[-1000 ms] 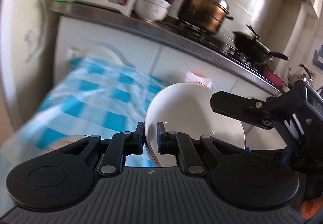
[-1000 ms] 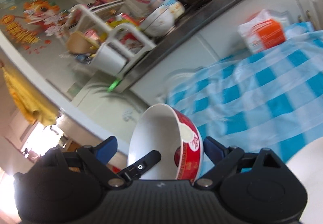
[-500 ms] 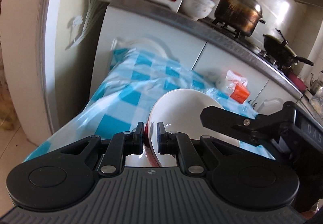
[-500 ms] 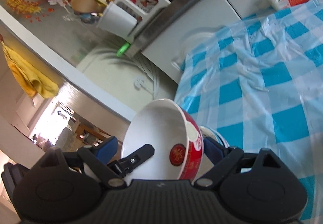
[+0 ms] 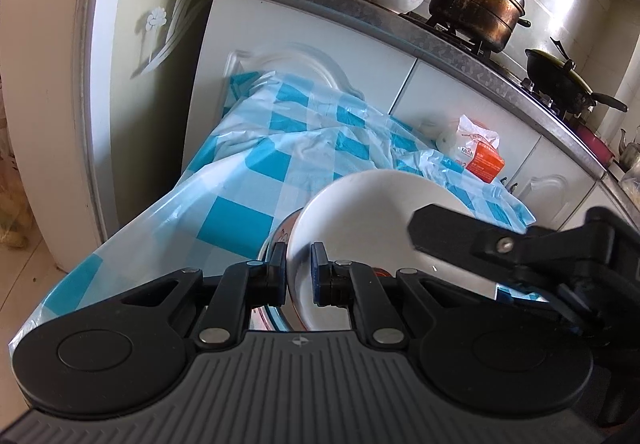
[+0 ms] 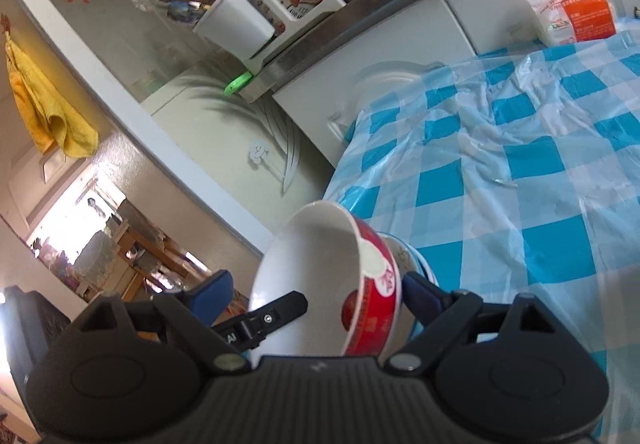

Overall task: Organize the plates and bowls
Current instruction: 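Lower the red-exterior bowl into the cartoon-print bowl and open the left gripper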

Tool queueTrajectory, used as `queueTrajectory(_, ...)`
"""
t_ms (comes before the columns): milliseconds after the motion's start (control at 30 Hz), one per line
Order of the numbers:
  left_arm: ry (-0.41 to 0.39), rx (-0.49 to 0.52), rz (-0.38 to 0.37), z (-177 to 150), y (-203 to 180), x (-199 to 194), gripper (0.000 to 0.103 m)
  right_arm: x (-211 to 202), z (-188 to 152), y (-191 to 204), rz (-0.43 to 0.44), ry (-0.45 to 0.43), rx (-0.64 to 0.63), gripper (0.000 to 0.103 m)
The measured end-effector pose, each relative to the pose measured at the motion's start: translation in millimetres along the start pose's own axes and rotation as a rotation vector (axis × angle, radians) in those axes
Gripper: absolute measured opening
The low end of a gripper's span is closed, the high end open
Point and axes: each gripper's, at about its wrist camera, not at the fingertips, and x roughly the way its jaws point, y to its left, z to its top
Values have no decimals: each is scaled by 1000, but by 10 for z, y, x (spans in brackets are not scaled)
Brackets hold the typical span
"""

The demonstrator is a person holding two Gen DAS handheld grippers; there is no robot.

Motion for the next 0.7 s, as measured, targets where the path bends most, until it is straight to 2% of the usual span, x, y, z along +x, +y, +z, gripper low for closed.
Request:
queueTrajectory(67, -3, -2, 2, -1, 5, -5, 7, -37, 2, 8, -9, -16, -1, 95)
queueTrajectory(133, -12, 5, 7, -1, 5, -25, 13, -101, 13, 31, -22, -48, -12, 99)
queueTrajectory(167, -12, 8, 9, -3, 1, -32, 8, -136, 25, 34, -18, -64, -12, 99)
queueTrajectory(267, -13, 13, 12, -9, 9, -56, 9, -216, 51, 9, -32, -96, -2, 100)
queueTrajectory(467, -36, 39, 19, -13, -14, -186, 20, -482, -100, -144, -85, -151, 62, 101)
queueTrajectory(533, -41, 53, 26, -28, -30, -242, 20, -600, -183, -165, -124, -171, 61, 102)
queueTrajectory(633, -47, 75, 34, -65, -31, -299, 32, -772, -317, -197, -166, -200, 70, 102)
queueTrajectory(700, -44, 74, 35, -98, -19, -339, 47, -894, -410, -198, -184, -219, 70, 102)
